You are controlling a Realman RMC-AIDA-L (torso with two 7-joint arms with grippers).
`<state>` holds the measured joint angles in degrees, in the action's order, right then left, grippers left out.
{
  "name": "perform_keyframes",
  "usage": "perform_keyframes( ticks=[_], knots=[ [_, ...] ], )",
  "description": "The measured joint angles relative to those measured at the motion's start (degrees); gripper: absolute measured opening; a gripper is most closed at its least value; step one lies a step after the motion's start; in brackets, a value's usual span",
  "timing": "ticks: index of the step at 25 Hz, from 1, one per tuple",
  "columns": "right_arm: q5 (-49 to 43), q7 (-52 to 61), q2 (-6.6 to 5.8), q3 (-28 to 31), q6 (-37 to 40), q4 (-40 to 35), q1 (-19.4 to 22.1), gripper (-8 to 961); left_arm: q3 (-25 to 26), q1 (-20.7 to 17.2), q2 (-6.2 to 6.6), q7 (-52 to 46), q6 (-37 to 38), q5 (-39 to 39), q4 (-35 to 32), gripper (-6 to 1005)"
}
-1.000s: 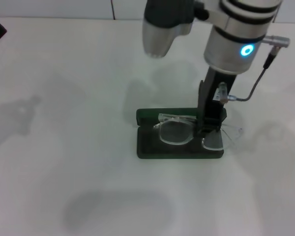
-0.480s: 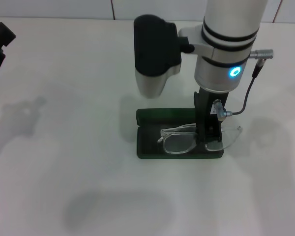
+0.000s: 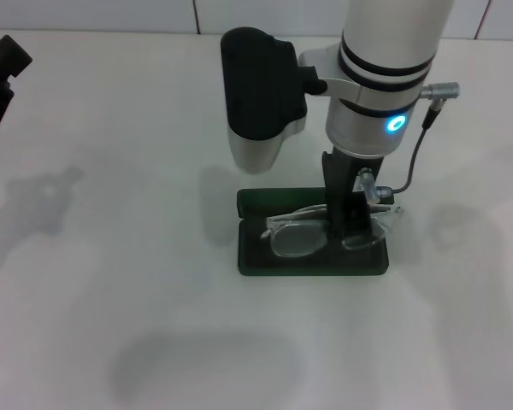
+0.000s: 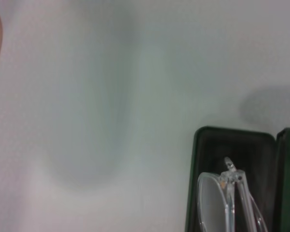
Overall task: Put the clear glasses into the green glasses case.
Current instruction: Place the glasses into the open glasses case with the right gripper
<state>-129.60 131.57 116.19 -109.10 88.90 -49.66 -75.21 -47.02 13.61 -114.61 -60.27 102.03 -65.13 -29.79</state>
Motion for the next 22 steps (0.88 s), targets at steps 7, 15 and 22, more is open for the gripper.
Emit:
perform_keyframes(
  ticks=[7, 15, 22],
  knots=[
    [1.05, 0.00, 0.00, -0.46, -1.49, 0.09, -0.44, 88, 0.02, 0.21, -0.23, 0.65, -0.63, -1.18, 0.18, 21],
    [2.98, 0.27, 0.00, -3.00, -3.71, 0.91, -0.67, 89, 0.13, 0.20, -0.62, 1.59, -0.70, -2.11, 0.26, 21],
    [3.33, 0.85, 0.00, -3.73, -5.05, 1.31, -0.52, 90, -0.06, 0.13, -0.62, 2.07, -0.70, -2.18, 0.34, 21]
  ],
)
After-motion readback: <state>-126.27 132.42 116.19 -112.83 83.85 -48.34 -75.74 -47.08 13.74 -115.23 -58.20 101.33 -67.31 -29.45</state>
